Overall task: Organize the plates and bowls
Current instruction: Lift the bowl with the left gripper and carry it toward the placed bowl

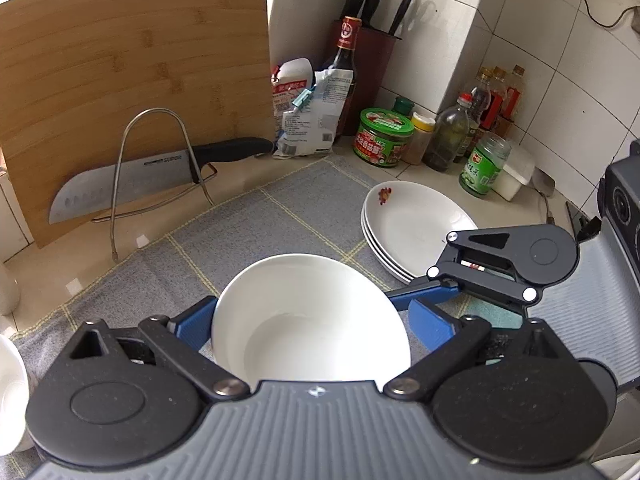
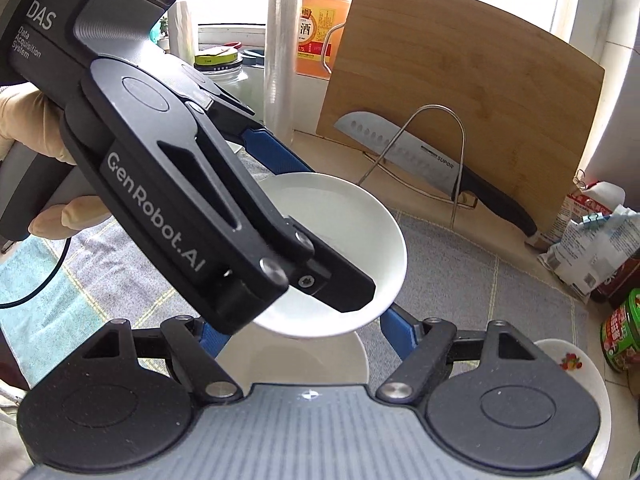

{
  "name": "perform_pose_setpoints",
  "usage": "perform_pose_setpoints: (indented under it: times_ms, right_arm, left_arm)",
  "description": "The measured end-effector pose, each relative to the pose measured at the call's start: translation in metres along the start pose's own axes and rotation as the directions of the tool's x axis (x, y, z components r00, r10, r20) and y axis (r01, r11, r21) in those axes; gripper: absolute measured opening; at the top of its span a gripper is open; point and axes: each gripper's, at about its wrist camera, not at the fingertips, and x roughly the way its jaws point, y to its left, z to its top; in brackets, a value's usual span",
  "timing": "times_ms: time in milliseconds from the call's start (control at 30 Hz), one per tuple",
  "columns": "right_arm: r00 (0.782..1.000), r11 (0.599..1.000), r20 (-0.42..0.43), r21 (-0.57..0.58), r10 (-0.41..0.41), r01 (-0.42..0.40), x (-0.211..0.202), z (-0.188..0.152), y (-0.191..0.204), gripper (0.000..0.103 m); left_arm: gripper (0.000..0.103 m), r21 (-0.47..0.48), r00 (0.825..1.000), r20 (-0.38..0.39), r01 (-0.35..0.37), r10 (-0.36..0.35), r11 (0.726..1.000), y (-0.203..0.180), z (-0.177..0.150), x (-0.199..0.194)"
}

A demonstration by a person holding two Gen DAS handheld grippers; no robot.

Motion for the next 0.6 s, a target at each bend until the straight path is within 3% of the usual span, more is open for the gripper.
perform_pose_setpoints:
  times_ms: [600]
  right_arm:
    - [0.997, 0.998, -0.072, 0.058, 0.007, -0.002, -0.004, -0.033, 0.005, 0.082]
  left_arm:
    - [0.098, -0.008, 0.997, -0.068, 0.045, -0.045, 0.999, -0.018, -0.023, 0.023]
